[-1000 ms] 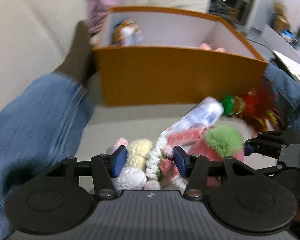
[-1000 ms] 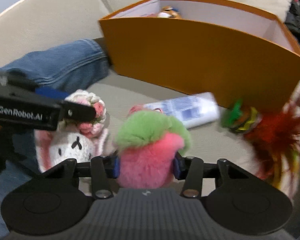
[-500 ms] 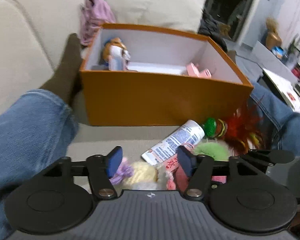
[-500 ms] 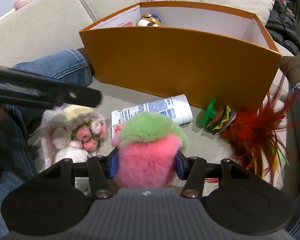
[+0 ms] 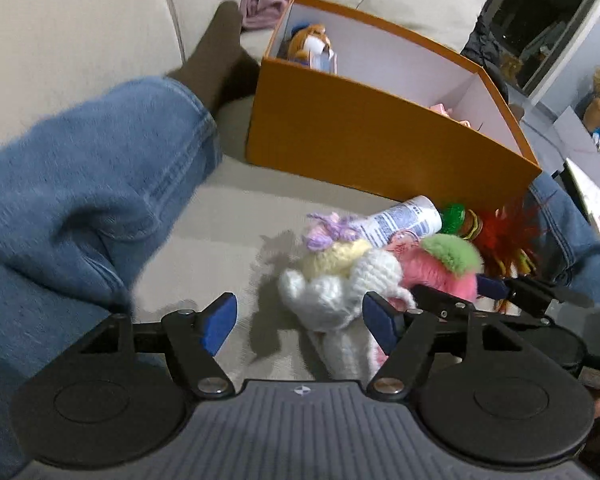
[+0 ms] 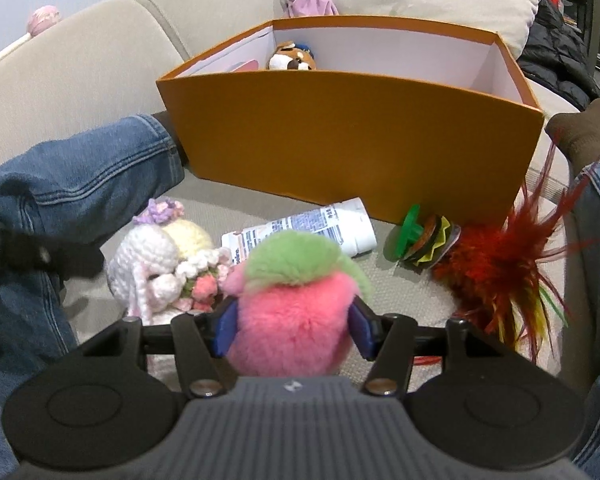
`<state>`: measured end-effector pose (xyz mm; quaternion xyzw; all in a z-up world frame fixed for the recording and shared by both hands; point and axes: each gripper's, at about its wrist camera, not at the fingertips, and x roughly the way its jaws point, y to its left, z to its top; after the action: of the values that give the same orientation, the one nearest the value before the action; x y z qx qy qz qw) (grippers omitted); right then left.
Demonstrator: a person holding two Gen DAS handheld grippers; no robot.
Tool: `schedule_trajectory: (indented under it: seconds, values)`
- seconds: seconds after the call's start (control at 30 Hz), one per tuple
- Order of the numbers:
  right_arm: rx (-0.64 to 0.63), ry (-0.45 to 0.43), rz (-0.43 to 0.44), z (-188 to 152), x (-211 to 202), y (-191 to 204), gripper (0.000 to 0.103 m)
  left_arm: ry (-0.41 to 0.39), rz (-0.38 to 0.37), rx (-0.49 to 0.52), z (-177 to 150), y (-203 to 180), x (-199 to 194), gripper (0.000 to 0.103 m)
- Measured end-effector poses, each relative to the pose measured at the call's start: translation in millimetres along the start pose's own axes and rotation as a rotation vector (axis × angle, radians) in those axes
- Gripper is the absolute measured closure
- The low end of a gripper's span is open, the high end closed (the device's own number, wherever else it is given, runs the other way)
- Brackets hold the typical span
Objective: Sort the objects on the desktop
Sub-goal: 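Lift the crocheted doll and pink pompom and carry them over the shoebox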
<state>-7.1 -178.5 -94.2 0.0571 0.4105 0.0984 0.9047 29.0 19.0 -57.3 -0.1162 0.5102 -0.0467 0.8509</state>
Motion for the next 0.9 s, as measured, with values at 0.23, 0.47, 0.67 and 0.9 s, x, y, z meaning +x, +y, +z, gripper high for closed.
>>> schedule_trajectory:
  seconds: [0.23, 0.47, 0.67, 0.9]
  values:
    - [-0.011, -0.007, -0.006, -1, -5, -2, 0.041, 0.051, -0.123, -0.120, 3, -6, 22, 0.021]
    - [-0.039, 0.031, 0.005, -6, 4, -1, 0.041, 0.115, -0.127, -0.144, 9, -21, 52, 0.017]
    - [-0.035, 0.047, 0.006, -9, 11, -4, 0.041, 0.123, -0.092, -0.148, 6, -20, 73, 0.012]
    - [-0.050, 0.038, 0.019, -7, 18, -1, 0.041, 0.123, -0.094, -0.137, 2, -14, 84, 0.020]
